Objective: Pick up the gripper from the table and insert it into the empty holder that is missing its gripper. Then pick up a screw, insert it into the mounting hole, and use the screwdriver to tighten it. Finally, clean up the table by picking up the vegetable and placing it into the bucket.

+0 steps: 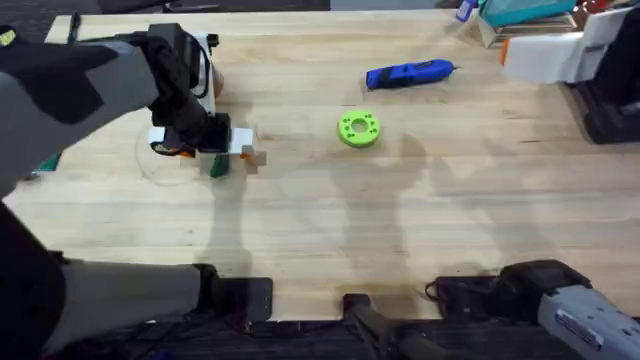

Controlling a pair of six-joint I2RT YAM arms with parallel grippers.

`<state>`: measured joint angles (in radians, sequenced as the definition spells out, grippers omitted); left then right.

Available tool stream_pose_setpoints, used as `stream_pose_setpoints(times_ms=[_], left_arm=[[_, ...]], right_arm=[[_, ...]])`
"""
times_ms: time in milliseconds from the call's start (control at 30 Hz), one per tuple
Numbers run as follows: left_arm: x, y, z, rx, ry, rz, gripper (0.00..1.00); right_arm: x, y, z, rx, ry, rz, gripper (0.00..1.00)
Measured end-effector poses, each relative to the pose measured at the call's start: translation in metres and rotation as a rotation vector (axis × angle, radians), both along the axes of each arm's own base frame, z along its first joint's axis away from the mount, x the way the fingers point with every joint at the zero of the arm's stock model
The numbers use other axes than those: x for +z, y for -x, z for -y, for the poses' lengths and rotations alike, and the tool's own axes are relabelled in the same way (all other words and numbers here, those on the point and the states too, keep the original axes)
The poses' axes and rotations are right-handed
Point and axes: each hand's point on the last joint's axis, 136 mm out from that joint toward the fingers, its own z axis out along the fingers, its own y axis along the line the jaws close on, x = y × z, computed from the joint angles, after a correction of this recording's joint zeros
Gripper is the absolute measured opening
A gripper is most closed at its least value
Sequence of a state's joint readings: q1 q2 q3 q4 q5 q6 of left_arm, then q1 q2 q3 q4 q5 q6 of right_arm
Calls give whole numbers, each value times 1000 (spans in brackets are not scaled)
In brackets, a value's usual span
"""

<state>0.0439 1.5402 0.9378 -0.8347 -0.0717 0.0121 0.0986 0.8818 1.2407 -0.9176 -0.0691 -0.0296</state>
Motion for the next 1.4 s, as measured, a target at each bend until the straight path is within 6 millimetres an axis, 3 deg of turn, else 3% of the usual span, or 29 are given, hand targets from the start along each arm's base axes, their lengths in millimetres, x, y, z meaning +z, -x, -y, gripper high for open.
stream_pose_setpoints(times_ms=[367,433,533,667,700,967,1100,1200,1400], left_arm=[[-15,-4,5,-19,28,-7,991],[-15,-4,7,-20,42,-6,868],[-15,-6,6,-24,32,1,481],[-15,-8,0,-19,4,4,77],[-15,-8,0,-21,2,4,29],[-14,-10,0,-19,5,-7,5],[-4,-26,9,-27,59,1,5],[23,-52,16,-37,102,63,5],[104,-113,23,-64,144,289,5]], right_arm=[[-1,1,0,0,1,-7,993],[-1,1,0,0,1,-7,994],[-1,1,0,0,1,-7,994],[-1,1,0,0,1,-7,994],[-1,1,0,0,1,-7,994],[-2,1,0,0,1,-8,994],[-1,1,0,0,1,-7,993],[-1,1,0,0,1,-7,994],[-1,1,0,0,1,-7,994]])
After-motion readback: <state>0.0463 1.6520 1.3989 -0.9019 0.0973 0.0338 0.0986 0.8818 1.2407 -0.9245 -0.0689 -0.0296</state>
